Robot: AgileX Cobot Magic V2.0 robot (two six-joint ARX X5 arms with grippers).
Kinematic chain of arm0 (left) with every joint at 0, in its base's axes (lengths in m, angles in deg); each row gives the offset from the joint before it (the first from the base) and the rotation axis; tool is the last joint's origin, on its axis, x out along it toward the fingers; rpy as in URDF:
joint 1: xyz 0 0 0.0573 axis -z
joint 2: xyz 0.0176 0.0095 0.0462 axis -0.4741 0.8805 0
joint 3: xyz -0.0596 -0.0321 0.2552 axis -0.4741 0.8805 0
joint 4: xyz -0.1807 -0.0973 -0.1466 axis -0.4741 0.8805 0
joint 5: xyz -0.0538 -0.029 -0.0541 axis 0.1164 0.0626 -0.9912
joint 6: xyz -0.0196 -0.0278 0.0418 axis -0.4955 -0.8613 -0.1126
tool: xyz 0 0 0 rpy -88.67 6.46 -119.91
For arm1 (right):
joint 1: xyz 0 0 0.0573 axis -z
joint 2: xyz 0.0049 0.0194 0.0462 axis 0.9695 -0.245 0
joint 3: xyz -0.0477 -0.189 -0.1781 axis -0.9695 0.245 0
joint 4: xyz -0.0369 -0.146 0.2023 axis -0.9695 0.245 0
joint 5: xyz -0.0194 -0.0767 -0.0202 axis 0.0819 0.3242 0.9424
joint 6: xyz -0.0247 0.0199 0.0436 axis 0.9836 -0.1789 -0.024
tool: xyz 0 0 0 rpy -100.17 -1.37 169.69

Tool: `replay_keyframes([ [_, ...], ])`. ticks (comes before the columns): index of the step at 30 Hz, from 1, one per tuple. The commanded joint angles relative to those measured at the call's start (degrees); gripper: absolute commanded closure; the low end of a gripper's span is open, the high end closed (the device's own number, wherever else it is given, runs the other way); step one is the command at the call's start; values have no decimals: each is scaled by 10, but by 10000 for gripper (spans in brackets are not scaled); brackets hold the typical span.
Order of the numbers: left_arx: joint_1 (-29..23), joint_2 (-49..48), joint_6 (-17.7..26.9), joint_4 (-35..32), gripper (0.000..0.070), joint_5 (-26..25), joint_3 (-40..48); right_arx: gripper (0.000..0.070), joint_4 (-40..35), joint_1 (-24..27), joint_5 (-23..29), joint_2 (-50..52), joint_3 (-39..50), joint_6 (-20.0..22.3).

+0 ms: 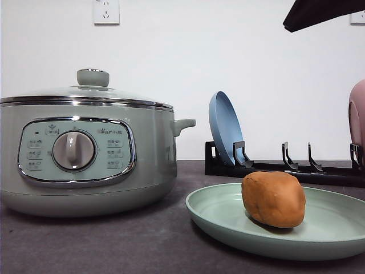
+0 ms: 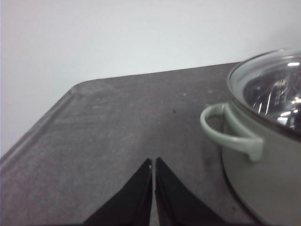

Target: Transfer potato from steamer to green plate

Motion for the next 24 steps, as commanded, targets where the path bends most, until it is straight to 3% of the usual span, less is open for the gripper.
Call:
replay_keyframes([
  [1,-1,-5,-2,-7,697,2,10,700,-6,-2,-2,-2,-9,5],
  [10,-1,-26,-1,10,697,2,56,700,-6,-2,-2,-2,-9,5],
  [24,-1,-26,-2,18,697,3,56,700,-6,-2,-2,-2,-9,5],
])
